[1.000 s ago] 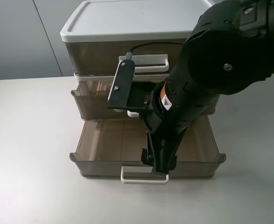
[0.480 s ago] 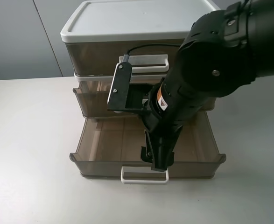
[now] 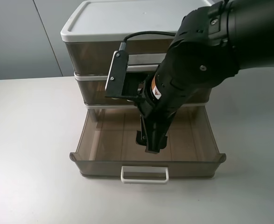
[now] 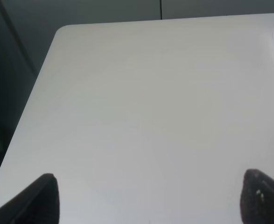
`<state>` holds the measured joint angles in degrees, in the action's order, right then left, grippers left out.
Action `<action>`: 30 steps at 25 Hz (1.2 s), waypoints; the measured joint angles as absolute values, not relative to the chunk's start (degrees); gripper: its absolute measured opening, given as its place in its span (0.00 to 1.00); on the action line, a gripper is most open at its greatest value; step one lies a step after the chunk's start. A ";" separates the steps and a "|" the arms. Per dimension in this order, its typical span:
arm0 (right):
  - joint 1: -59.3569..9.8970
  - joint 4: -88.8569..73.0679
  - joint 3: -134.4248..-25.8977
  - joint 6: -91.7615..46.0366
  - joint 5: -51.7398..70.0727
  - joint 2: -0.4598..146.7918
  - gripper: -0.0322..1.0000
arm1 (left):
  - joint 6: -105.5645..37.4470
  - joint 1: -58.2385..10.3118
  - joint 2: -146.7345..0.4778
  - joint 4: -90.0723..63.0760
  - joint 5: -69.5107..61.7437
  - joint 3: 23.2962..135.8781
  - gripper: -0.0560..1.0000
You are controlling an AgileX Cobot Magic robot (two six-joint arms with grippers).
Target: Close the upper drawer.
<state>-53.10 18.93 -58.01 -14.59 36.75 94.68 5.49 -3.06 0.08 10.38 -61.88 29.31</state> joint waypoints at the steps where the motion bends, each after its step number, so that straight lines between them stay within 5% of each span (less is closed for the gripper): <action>1: -53.10 18.93 -58.01 -14.29 36.75 94.68 0.67 | 5.49 -3.06 0.08 10.38 -61.88 29.31 0.76; 7: -53.20 16.69 -58.01 -15.31 39.16 93.92 0.67 | 5.49 -3.06 0.08 10.38 -61.88 29.31 0.76; 18: -52.64 -10.81 -58.05 -23.87 51.58 80.46 0.67 | 5.49 -3.06 0.08 10.38 -61.88 29.31 0.76; 30: -18.64 -7.97 -58.26 -17.82 61.94 65.10 0.67 | 5.49 -3.06 0.08 10.38 -61.88 29.31 0.76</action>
